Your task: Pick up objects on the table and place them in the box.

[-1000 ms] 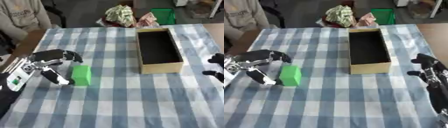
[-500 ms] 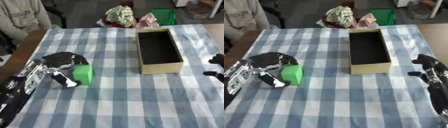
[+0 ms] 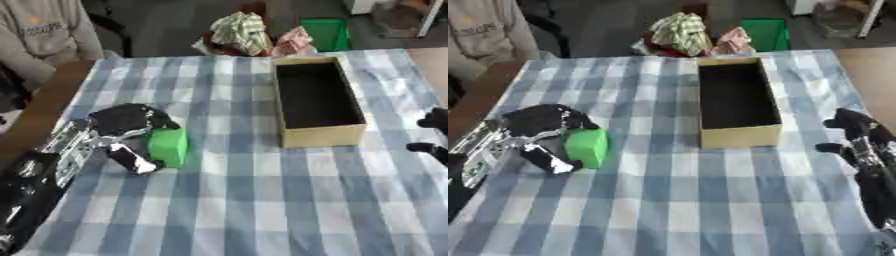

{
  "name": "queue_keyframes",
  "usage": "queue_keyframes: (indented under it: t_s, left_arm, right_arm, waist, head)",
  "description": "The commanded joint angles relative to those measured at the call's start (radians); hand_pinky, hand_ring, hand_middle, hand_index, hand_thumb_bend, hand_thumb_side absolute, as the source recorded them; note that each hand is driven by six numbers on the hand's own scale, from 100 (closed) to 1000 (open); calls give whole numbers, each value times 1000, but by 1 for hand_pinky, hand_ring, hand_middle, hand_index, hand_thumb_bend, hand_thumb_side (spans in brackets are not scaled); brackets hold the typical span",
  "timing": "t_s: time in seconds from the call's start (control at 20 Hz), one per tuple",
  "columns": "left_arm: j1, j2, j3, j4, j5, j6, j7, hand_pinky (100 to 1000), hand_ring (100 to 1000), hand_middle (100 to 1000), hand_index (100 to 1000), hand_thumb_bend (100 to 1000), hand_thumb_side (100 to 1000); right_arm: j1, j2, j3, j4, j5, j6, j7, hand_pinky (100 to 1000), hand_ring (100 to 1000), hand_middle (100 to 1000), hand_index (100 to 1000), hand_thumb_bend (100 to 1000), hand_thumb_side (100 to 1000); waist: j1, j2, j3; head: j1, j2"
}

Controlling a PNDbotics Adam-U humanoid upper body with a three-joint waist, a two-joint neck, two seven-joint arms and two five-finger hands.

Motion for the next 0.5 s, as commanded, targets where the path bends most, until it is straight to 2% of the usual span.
queue_keyframes:
  t_s: [0.05, 0.25, 0.35, 0.5]
  left_arm:
    - [2, 10, -8, 9, 15, 0, -16, 679, 540, 468, 836, 238, 368]
    - [9, 19, 3, -26, 82, 11, -14, 643, 465, 351, 807, 146, 322]
    - [12, 24, 10, -53, 124, 18, -19, 638, 455, 335, 804, 109, 306]
    - [11, 40, 22, -109, 202, 28, -34, 637, 448, 325, 801, 100, 286]
  right_arm:
    - [-7, -8, -2, -7, 2, 0, 2, 645, 1000, 678, 822, 100, 618]
    - [-6, -8, -2, -6, 2, 0, 2, 645, 1000, 678, 822, 100, 619]
    - [-6, -8, -3, -6, 2, 0, 2, 645, 1000, 678, 822, 100, 618]
    - [-5, -8, -3, -6, 2, 0, 2, 645, 1000, 679, 822, 100, 618]
  waist:
    - [-3, -10, 0]
    - [-2, -11, 0]
    - [-1, -12, 0]
    - [0, -13, 1]
  head:
    - [1, -3]
    - [0, -3]
    - [-1, -3]
    - [-2, -3]
